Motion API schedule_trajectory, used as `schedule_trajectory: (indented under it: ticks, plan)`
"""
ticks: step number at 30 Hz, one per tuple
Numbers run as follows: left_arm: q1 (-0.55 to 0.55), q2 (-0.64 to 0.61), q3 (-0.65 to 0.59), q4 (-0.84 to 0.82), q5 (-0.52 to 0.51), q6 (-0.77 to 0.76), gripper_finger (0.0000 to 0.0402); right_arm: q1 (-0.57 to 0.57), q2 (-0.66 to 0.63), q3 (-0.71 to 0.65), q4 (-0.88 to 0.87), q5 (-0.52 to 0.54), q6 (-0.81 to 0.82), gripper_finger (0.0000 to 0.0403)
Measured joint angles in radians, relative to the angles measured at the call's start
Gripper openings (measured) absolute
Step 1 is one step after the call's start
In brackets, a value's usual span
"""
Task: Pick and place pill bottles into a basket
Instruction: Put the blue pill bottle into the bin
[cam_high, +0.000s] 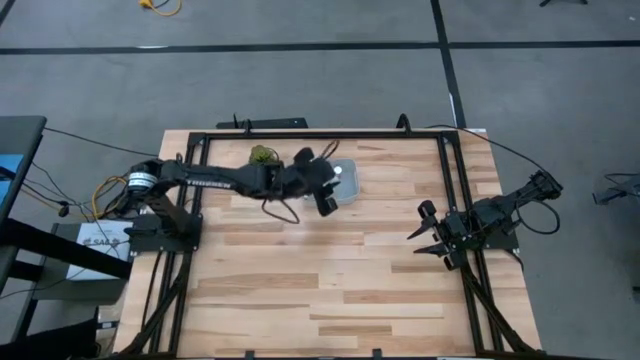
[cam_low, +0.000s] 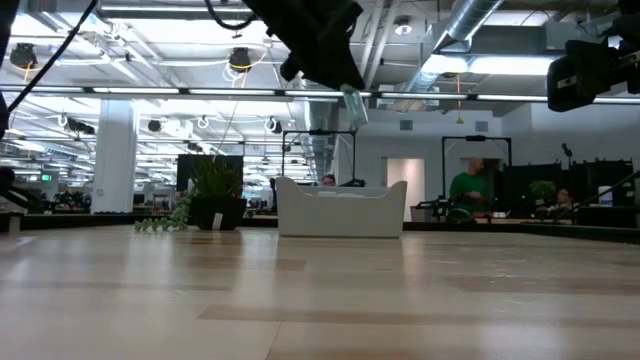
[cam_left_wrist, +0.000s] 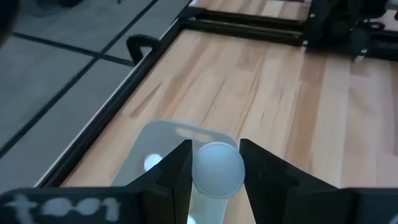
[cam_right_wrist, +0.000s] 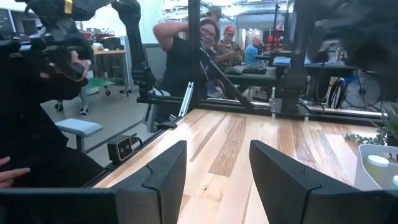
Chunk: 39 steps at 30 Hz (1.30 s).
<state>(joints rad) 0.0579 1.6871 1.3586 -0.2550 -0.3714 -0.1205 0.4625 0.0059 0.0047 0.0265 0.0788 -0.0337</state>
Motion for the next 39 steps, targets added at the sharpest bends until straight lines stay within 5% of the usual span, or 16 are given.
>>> schedule_trajectory:
  ticks: [8,16,39]
  plan:
    - [0.070,0.094,0.002,0.072,0.165,0.049,0.0106,0.000,0.000,0.000,0.001,0.000,0.000,0.0168]
    - [0.111,0.164,0.004,0.074,0.211,0.050,0.0108,0.000,0.000,0.000,0.000,0.000,0.000,0.0168]
    - [0.127,0.322,0.154,-0.041,0.177,0.154,0.0109,0.000,0.000,0.000,0.003,0.000,0.000,0.0168]
